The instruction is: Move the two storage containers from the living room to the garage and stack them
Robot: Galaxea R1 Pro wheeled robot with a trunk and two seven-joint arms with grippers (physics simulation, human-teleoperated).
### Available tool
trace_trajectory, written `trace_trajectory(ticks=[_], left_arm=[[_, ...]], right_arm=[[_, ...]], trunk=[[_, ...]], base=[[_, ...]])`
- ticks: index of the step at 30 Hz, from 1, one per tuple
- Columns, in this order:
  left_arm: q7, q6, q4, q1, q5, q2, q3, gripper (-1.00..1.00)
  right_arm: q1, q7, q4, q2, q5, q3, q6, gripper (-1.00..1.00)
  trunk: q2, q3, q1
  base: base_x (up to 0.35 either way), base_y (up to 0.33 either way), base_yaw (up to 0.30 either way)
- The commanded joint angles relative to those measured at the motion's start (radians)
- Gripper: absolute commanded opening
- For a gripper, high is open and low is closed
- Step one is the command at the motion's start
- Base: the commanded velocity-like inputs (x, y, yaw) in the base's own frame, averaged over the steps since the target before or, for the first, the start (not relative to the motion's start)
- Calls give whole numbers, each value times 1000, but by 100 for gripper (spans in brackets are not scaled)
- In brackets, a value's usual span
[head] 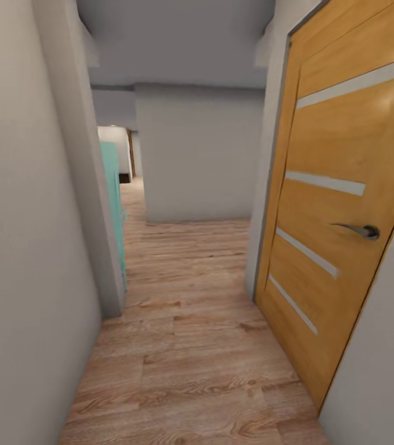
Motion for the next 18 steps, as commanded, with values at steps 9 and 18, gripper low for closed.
trace_trajectory(ticks=[9,18], left_arm=[[1,-2,0,0,3,-1,5,100],[1,-2,0,0,1,-1,5,100]], right_arm=[[-1,1,3,1,-10,8,-7,100],[-1,1,4,0,-11,8,-8,100]], trunk=[[0,-1,1],[0,-1,1]], base=[[323,0,270],[323,0,97]])
